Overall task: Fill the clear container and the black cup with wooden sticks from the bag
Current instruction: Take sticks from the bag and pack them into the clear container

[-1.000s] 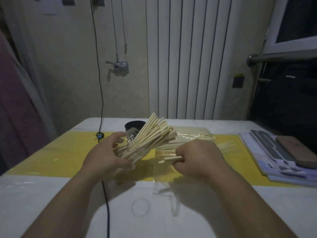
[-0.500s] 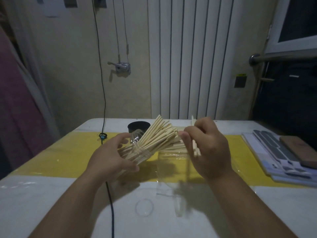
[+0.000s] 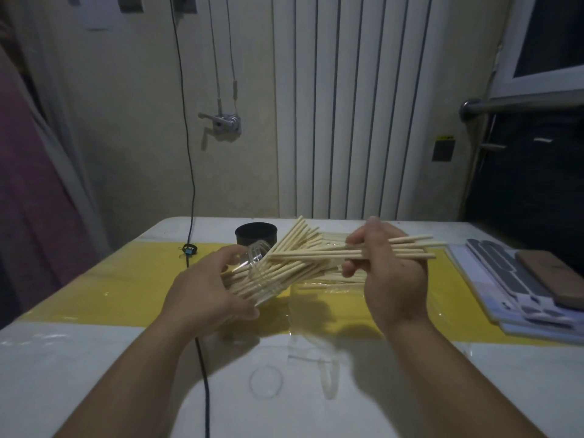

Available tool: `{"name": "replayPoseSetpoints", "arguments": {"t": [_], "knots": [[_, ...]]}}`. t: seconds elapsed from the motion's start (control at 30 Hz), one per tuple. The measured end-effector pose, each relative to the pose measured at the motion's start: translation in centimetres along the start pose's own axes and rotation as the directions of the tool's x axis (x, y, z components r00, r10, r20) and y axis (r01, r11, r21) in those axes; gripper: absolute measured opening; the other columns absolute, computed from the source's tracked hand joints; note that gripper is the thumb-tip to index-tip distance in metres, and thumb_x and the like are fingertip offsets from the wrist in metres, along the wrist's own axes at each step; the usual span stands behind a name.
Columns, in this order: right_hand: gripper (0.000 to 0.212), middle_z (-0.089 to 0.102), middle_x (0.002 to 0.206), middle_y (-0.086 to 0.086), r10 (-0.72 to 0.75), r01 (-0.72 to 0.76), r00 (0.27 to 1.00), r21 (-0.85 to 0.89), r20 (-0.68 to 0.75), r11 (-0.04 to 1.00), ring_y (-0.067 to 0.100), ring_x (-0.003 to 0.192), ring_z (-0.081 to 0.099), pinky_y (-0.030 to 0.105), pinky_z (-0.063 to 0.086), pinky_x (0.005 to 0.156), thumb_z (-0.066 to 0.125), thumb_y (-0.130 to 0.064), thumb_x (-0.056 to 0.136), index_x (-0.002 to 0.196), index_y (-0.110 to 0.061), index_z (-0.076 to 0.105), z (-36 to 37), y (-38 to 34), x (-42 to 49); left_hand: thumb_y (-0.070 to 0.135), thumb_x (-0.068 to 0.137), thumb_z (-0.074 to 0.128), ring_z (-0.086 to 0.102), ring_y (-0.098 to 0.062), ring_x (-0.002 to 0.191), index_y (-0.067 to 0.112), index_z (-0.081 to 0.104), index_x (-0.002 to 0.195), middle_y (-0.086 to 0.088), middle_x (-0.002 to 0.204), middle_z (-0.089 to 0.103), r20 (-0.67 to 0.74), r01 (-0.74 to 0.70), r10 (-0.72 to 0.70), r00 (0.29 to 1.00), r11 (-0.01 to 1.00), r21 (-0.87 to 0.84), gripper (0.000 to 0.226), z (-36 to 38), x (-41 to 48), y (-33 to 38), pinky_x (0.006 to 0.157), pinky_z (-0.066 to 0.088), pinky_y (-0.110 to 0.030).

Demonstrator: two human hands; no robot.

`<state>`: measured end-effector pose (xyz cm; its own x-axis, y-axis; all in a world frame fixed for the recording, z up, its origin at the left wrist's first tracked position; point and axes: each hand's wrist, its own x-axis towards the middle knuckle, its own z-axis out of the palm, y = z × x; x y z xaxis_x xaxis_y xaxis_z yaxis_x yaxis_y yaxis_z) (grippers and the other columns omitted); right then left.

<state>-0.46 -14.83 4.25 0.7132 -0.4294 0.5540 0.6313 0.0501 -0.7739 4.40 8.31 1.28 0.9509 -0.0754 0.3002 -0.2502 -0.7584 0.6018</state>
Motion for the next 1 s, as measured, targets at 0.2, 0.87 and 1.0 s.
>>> {"name": "replayPoseSetpoints", "arguments": {"t": [0.2, 0.87, 1.0], "knots": [[0.041, 0.055, 0.046, -0.002, 0.094, -0.111, 0.990, -0.161, -0.105, 0.981, 0.009, 0.040, 0.050, 0.024, 0.042, 0.041, 0.054, -0.028, 0.101, 0.066, -0.010, 0.064, -0.3, 0.1, 0.9, 0.047, 0.030, 0.080, 0.057, -0.005, 0.097, 0.048, 0.050, 0.135, 0.029, 0.112, 0.054, 0.003, -0.021, 0.021, 1.000, 0.998, 0.066, 0.109, 0.1, -0.2, 0.8, 0.077, 0.043, -0.027], [0.024, 0.063, 0.101, -0.007, 0.268, -0.200, 0.949, -0.339, 0.166, 0.919, 0.010, 0.090, 0.061, 0.037, 0.056, 0.080, 0.065, -0.017, 0.092, 0.110, -0.031, 0.057, 0.7, 2.5, 0.0, 0.048, 0.031, 0.080, 0.060, -0.007, 0.100, 0.045, 0.051, 0.136, 0.024, 0.118, 0.060, 0.032, -0.075, 0.072, 0.997, 0.988, 0.135, 0.109, 0.0, -0.4, 1.0, 0.083, 0.048, -0.031], [0.030, 0.058, 0.116, -0.017, 0.183, -0.158, 0.981, -0.294, 0.058, 0.943, 0.005, 0.108, 0.057, 0.024, 0.049, 0.087, 0.061, -0.026, 0.095, 0.124, -0.033, 0.053, 0.8, 2.4, -0.2, 0.049, 0.030, 0.079, 0.059, -0.008, 0.101, 0.044, 0.050, 0.138, 0.024, 0.120, 0.060, 0.025, -0.076, 0.073, 0.997, 0.989, 0.127, 0.111, 0.1, -0.3, 0.9, 0.083, 0.048, -0.031]]}}
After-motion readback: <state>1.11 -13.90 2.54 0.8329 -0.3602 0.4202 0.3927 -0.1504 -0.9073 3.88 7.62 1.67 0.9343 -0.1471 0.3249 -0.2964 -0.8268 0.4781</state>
